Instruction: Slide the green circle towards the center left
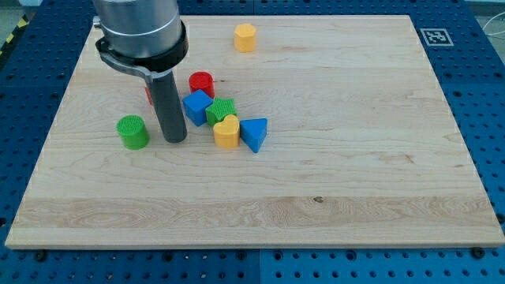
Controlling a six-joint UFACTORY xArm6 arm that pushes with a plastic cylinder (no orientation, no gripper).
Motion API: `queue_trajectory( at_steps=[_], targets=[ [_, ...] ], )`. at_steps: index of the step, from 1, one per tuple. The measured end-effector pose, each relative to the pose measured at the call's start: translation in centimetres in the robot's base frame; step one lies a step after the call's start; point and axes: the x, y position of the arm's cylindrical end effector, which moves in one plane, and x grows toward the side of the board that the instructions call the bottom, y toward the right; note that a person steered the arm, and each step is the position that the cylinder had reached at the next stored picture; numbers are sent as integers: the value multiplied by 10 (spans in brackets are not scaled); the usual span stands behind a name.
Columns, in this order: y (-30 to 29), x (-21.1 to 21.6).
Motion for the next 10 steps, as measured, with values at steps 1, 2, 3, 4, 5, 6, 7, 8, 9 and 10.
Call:
queue_trajectory(
  at_steps=[1, 2, 3, 4, 5, 6, 7, 8, 9, 10],
  targets=[
    [6, 30],
    [5, 49],
    [-5, 50],
    [-18, 38],
    [-30, 22],
    [-42, 8],
    [-52, -6],
    [-59, -20],
    [-62, -23],
    [-62, -19]
  ],
)
